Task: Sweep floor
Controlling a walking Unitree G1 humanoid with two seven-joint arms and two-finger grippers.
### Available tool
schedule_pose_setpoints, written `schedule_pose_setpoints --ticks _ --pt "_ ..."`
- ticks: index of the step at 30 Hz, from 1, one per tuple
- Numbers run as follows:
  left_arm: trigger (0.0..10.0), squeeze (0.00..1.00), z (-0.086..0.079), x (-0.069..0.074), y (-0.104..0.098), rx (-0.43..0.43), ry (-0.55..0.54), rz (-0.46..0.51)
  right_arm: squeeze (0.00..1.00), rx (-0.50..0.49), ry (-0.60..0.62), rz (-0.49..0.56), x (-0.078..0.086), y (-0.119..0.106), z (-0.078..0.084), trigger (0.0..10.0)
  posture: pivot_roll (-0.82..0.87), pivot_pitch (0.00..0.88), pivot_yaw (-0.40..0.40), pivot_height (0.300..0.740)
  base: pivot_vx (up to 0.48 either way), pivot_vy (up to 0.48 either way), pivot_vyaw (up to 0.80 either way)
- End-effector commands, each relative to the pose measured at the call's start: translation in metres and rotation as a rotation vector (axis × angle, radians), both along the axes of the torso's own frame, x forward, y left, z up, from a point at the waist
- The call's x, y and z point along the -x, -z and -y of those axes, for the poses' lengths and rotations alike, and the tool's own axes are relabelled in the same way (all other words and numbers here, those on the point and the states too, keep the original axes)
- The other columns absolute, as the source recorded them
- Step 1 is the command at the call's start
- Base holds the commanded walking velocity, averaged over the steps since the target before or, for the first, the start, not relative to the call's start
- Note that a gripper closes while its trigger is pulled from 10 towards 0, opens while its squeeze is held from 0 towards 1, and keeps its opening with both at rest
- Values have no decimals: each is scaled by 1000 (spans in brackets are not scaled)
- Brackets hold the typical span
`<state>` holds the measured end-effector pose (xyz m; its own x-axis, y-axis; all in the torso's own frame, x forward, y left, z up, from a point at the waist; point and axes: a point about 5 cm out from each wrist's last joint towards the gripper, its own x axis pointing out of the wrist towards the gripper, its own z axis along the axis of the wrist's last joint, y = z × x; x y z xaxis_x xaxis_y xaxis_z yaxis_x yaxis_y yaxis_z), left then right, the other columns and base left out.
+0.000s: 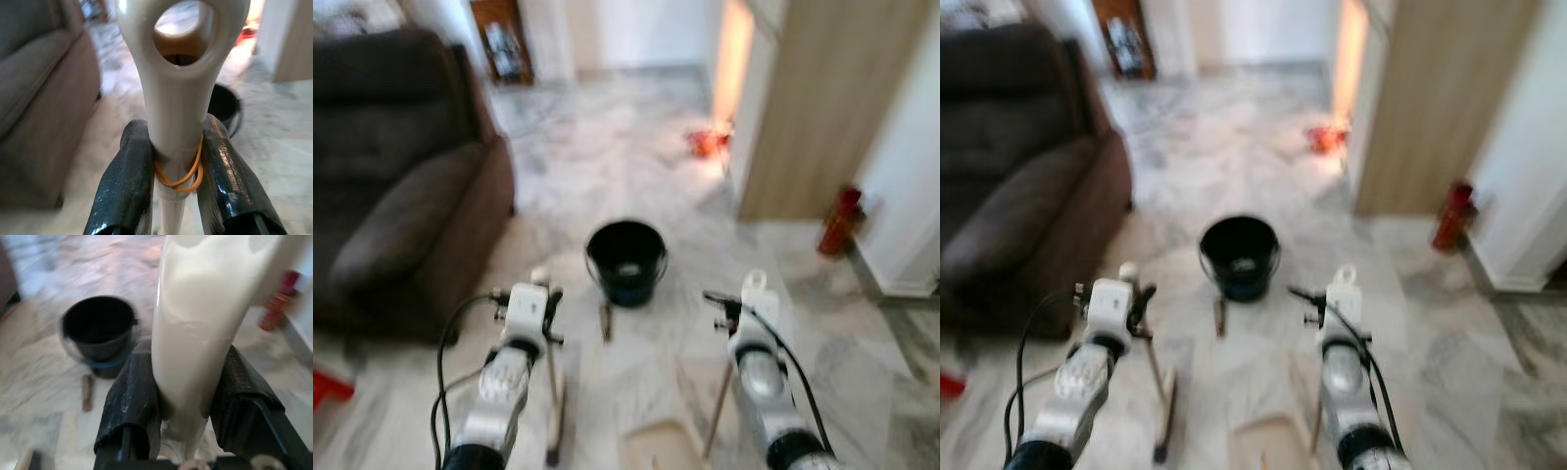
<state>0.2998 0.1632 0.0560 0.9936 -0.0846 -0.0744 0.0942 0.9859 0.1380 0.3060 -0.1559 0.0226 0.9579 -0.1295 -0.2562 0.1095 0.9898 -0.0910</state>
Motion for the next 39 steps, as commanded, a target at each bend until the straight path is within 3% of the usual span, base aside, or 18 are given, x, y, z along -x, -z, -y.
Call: schedule_pose_setpoints --ticks 1,39 --pt "10000 0 -7 -1 -2 -30 -13 5 0 -32 -8 27 -4 -5 -7 10000 123 0 41 740 289 0 0" --pt "10000 0 -5 -1 -2 -29 -10 5 0 -35 -13 22 -4 -5 -7 10000 122 0 38 740 286 0 0"
